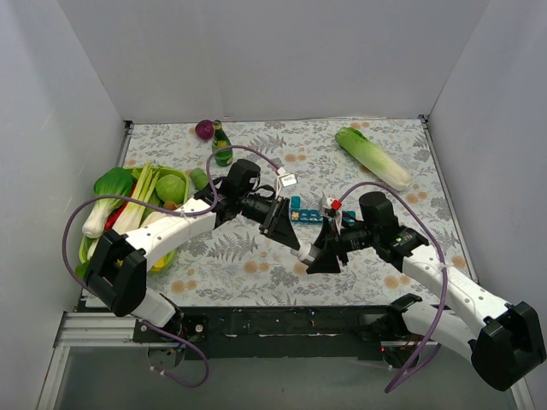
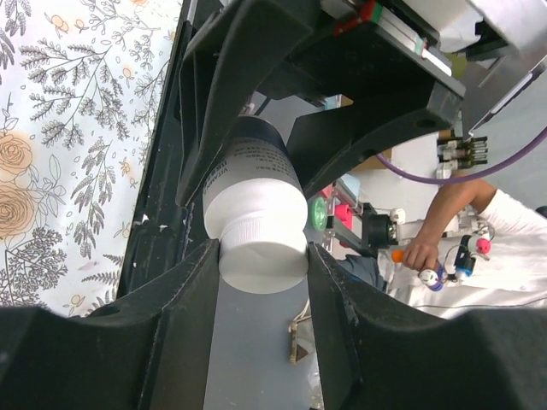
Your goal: Sort the pills into containers
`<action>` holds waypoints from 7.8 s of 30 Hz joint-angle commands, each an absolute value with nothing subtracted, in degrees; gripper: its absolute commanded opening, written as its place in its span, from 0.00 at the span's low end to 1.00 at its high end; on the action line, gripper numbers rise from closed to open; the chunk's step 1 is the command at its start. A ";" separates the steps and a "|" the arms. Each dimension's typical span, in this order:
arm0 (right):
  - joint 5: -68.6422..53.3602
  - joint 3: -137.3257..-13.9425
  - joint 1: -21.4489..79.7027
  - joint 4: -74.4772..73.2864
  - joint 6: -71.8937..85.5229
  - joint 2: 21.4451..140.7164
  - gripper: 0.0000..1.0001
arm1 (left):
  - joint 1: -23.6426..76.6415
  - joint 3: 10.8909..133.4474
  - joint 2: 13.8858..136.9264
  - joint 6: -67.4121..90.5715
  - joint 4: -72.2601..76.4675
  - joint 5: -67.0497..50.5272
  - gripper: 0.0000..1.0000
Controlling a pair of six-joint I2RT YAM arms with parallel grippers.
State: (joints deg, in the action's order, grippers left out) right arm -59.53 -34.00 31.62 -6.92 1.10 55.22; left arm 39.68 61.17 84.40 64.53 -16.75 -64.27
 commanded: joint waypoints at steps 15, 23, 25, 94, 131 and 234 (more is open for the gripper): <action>-34.63 -44.39 32.87 -13.97 -21.79 52.91 0.03 | 41.48 61.00 87.01 82.26 -18.28 -60.21 0.07; -33.67 -44.47 35.24 -15.99 -28.38 51.77 0.03 | 41.48 62.67 90.78 82.53 -18.90 -64.07 0.06; -32.88 -44.65 35.77 -16.17 -29.61 51.33 0.03 | 41.48 62.75 91.49 83.14 -18.81 -64.68 0.06; -59.23 -32.61 37.44 13.43 11.85 49.75 0.02 | 50.71 78.05 86.13 36.30 -42.71 -52.90 0.14; -55.64 -36.82 35.24 5.01 -1.39 47.29 0.03 | 42.63 70.32 71.90 52.81 -32.18 -47.46 0.98; -63.82 -30.93 35.95 21.28 21.37 52.65 0.02 | 42.10 82.53 82.00 34.34 -46.59 -59.85 0.54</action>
State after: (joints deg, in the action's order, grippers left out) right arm -62.19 -30.04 35.59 19.46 21.80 53.01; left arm 42.22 80.64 83.15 34.85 -47.62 -59.51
